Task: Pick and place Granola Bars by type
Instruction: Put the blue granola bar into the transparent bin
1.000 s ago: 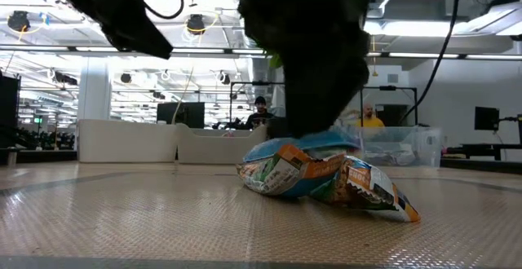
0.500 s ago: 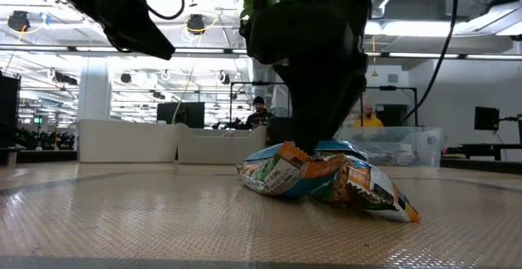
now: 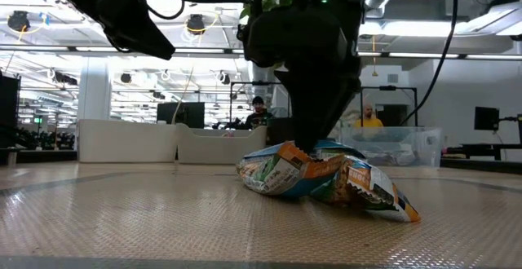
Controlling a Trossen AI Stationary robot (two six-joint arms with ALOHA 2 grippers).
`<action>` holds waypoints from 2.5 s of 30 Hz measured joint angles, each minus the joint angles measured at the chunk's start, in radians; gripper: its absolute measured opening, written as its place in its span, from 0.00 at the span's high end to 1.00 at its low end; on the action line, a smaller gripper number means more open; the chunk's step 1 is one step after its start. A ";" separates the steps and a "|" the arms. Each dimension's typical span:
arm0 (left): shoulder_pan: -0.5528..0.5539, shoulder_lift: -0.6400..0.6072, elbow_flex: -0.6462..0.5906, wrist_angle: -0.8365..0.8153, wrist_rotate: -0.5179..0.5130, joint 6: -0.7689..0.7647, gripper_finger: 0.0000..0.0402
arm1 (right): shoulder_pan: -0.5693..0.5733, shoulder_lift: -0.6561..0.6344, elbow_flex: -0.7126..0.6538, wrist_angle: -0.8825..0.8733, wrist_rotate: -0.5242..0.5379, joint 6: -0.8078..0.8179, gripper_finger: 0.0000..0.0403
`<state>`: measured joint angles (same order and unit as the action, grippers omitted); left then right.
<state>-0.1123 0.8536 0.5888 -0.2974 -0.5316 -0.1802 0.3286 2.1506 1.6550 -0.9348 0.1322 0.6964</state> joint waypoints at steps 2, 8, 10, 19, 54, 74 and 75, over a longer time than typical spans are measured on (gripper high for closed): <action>0.000 0.000 0.000 0.000 0.000 0.000 0.31 | -0.004 0.004 0.000 0.000 -0.003 0.000 0.80; 0.000 0.000 0.000 0.000 0.000 0.000 0.31 | -0.004 0.015 0.001 0.011 -0.029 -0.015 0.94; 0.000 0.000 0.000 0.000 0.000 0.000 0.31 | -0.004 0.017 0.001 0.009 -0.029 -0.016 0.98; 0.000 0.000 0.000 0.000 0.000 0.000 0.31 | -0.004 0.012 0.039 -0.016 -0.025 -0.008 0.95; 0.000 -0.001 0.000 0.020 -0.008 0.010 0.31 | -0.309 -0.511 -0.372 -0.499 0.484 0.184 0.97; -0.001 -0.001 0.000 0.025 -0.007 -0.012 0.31 | -0.742 -0.589 -0.529 -0.148 0.445 -0.182 0.93; -0.001 -0.001 0.000 0.024 -0.007 -0.012 0.31 | -0.747 -0.589 -0.530 -0.151 0.444 -0.182 0.92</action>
<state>-0.1135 0.8528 0.5885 -0.2734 -0.5390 -0.1921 -0.4184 1.5615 1.1252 -1.0854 0.5762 0.5140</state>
